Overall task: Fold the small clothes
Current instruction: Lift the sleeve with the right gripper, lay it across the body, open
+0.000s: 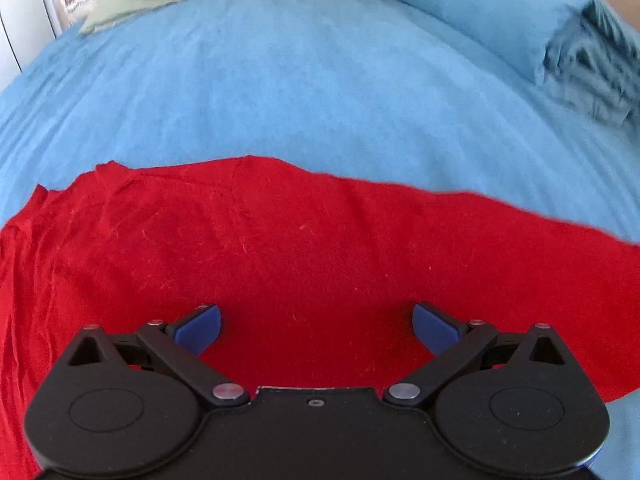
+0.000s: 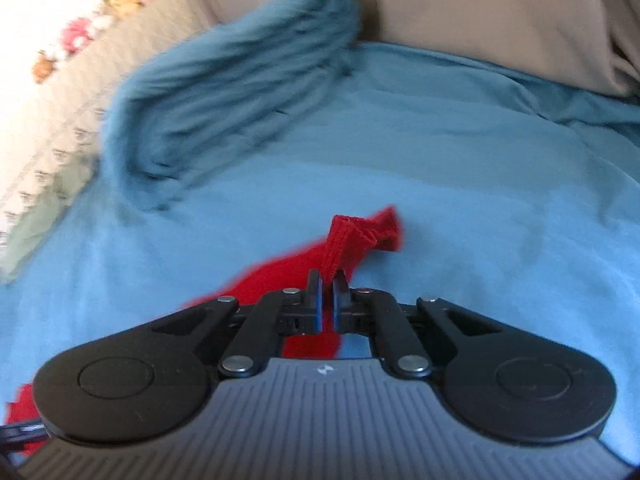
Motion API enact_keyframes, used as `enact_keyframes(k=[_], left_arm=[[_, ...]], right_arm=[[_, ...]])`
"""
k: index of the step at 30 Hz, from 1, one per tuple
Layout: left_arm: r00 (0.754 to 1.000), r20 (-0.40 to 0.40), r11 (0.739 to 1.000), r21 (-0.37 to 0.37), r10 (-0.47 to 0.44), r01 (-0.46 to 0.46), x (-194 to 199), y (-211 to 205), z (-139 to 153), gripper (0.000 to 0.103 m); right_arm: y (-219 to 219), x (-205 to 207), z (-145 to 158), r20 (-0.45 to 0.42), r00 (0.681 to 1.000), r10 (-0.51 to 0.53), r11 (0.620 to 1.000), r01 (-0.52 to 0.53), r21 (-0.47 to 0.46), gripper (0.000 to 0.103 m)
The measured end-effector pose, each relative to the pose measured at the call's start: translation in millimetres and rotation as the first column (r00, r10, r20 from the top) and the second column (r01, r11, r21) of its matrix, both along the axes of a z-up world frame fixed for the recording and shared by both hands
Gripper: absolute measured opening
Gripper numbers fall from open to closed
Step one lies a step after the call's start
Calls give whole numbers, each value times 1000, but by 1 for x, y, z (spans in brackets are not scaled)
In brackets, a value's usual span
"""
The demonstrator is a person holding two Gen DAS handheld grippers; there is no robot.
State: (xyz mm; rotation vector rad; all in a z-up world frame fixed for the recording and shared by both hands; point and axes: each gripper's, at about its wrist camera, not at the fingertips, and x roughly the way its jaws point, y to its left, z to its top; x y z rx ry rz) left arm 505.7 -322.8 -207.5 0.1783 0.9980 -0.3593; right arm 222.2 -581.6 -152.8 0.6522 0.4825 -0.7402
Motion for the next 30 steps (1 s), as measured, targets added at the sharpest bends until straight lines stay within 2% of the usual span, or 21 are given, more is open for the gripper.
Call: enact_keyframes(k=[4, 7, 10, 13, 15, 17, 20, 24, 27, 30], left_arm=[[999, 17, 996, -78, 51, -50, 3, 50, 35, 103], [994, 60, 990, -117, 90, -83, 5, 104, 66, 103], [986, 94, 982, -142, 141, -127, 4, 171, 91, 103], [971, 122, 973, -133, 207, -191, 0, 241, 101, 103], [957, 127, 962, -123, 260, -245, -3, 288, 99, 103], [946, 125, 952, -106, 300, -288, -9, 324, 92, 103], [937, 105, 940, -107, 333, -323, -18, 373, 75, 103], [937, 83, 936, -124, 339, -328, -26, 404, 60, 103], [935, 67, 928, -160, 349, -335, -25, 412, 53, 103], [937, 52, 923, -196, 347, -331, -27, 414, 47, 103]], right_arm=[[39, 34, 48, 104, 985, 136, 991, -134, -31, 20], [87, 75, 86, 172, 945, 279, 960, -271, -73, 20], [155, 122, 111, 233, 870, 434, 901, -425, -89, 20], [239, 168, 117, 251, 773, 583, 810, -576, -107, 20], [298, 195, 107, 255, 698, 669, 736, -669, -102, 20], [353, 218, 87, 251, 628, 737, 659, -750, -59, 20], [426, 243, 46, 179, 560, 809, 570, -821, -7, 20], [481, 258, -7, 71, 509, 858, 507, -861, 48, 20], [498, 248, -31, 31, 501, 865, 498, -865, 66, 21], [499, 243, -45, 13, 488, 873, 486, -872, 61, 27]])
